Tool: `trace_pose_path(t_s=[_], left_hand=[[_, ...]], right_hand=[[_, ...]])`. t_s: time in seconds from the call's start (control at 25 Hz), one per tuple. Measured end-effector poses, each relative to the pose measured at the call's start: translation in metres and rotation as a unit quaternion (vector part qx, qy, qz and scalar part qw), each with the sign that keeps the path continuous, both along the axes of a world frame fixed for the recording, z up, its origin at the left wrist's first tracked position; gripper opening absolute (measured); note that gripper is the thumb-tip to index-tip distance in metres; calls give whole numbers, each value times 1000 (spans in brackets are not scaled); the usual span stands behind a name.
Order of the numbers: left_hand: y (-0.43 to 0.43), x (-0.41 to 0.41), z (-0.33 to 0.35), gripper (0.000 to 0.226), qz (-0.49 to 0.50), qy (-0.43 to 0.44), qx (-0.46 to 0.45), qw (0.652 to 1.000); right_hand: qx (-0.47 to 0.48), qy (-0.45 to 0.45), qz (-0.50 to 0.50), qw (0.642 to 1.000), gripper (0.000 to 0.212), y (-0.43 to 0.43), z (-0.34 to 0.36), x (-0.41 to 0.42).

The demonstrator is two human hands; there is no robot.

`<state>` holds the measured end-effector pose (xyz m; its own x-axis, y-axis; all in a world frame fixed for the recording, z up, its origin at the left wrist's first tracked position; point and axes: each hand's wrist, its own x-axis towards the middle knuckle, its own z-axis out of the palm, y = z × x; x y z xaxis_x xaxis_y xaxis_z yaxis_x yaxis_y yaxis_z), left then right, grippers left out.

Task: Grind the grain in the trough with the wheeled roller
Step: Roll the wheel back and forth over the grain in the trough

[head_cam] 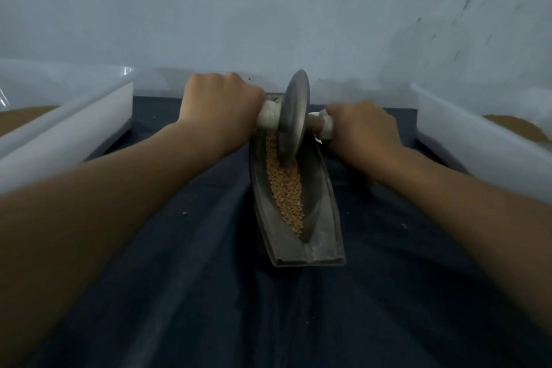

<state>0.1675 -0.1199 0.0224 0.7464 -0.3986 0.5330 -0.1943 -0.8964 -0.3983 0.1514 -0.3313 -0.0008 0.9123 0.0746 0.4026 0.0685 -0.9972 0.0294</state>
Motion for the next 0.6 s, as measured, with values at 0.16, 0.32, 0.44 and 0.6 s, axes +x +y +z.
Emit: trace_pose_path(t_s=[0.16,0.32,0.44,0.6], left_hand=[[39,-60,-18,33,-65,-27,-2,998],[46,-52,-30,29,-51,-28,-27,998],[22,-8,-33,9,4,-23,-65,998],[0,16,-5,7,-2,-8,-34,999]], right_hand=[[-118,-112,67,984,26,-18,3,-64],[-143,-151,79,975,31,-13,6,-59],[-107,-158,22,981,15,2,-1,-2],[-14,-81,-17,996,10,5,-2,17]])
